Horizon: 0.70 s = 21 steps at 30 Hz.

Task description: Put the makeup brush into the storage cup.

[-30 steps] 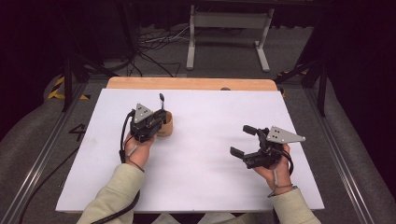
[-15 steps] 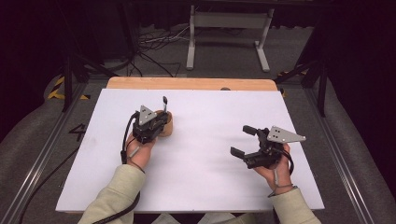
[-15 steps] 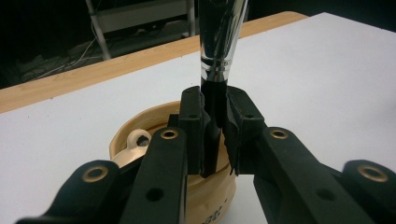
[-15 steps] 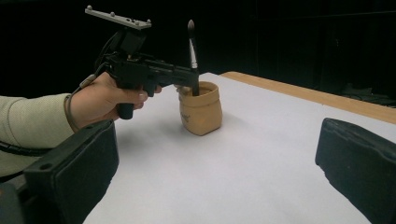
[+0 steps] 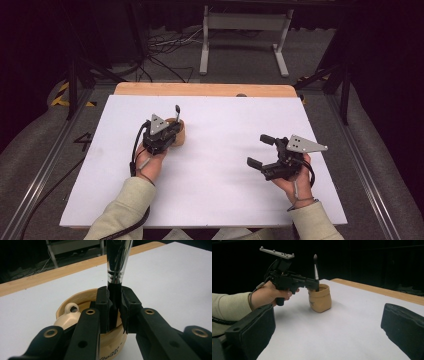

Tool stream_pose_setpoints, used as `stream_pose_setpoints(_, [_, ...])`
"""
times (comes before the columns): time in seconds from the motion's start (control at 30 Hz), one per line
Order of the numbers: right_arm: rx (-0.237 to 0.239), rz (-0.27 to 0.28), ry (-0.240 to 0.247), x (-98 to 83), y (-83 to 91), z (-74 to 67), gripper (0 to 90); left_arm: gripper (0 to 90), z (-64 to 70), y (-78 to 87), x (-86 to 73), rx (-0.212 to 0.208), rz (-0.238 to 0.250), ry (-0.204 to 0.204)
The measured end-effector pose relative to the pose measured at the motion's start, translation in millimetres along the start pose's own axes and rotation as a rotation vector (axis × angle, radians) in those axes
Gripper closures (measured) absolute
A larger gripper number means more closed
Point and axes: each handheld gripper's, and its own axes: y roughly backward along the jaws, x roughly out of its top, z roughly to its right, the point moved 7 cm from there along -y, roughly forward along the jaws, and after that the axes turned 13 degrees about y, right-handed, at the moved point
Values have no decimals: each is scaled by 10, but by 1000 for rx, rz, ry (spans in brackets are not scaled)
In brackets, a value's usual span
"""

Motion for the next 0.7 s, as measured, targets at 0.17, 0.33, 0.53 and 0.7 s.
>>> stream_pose_setpoints(0.17, [0, 3, -2, 5, 9, 5, 0, 754, 11, 21, 3, -25, 12, -13])
stream_pose_setpoints(0.33, [7, 18, -1, 32, 25, -1, 0, 501, 43, 91, 49, -78, 47, -11])
stream_pose_setpoints(0.53, [2, 23, -4, 38, 41, 11, 0, 288, 72, 183, 94, -134, 84, -10])
stream_pose_setpoints(0.7, [-4, 25, -6, 34, 51, 43, 0, 198, 101, 341, 163, -169, 107, -6])
